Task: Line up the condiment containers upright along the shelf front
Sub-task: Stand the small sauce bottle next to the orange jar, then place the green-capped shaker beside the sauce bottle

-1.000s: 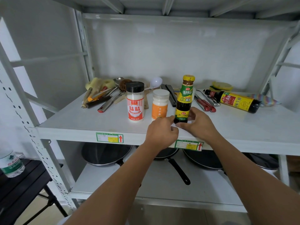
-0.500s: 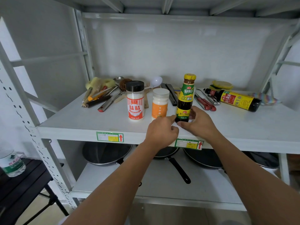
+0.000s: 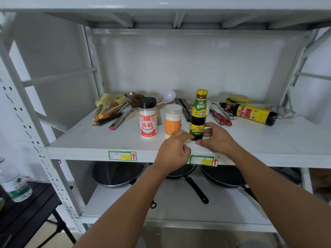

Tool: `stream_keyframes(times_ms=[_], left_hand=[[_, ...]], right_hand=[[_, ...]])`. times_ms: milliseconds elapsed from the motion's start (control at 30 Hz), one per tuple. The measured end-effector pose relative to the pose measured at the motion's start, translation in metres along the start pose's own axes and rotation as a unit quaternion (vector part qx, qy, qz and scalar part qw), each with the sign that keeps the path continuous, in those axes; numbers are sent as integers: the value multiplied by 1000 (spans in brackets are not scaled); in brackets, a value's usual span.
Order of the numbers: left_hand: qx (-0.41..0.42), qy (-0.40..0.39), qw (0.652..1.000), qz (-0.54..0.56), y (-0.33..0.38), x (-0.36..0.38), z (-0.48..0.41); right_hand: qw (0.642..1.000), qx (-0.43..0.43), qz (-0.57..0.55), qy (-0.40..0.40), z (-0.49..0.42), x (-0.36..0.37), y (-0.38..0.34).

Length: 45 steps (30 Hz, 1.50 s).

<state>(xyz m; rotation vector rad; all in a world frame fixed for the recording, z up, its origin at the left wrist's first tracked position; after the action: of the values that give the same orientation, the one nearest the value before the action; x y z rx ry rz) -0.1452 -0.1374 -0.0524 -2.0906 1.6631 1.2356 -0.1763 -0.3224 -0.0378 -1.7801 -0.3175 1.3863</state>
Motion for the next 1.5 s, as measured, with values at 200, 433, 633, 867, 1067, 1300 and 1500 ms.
stream_keyframes(times_ms=[200,433,633,867,1067,1300,1500], left_hand=[[73,-7,997,-3,17,2,-3],[155,-14,988,-9,51,28,-14],[160,-39,985,48,45,32,-34],[160,-87,974,138,40,32,-33],[148,-92,971,164,35,36,-37],[156,-97,969,164,36,35,-41],[135,-93,974,155,37,37,-40]], right_hand=[[989,2,22,147,5,-55,18],[981,-48,118,148,-24,-77,0],[978,-33,155,138,-95,-81,-21],[984,66,115,122,-174,-65,-19],[987,86,76,113,-213,-34,-16],[989,111,37,93,-229,-37,-14],[987,111,-79,89,-201,-51,-9]])
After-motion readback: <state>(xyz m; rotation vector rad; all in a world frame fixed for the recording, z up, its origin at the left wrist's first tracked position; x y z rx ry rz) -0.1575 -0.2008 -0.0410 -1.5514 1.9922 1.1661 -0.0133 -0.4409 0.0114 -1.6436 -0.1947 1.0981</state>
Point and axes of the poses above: each hand's wrist, its own z-axis away from the middle knuckle, its own x-axis out of the palm, y = z × x, the point moved 5 cm from there along -z, towards the middle knuckle, and after that the axes turned 8 degrees about x, right-handed, at the moved point
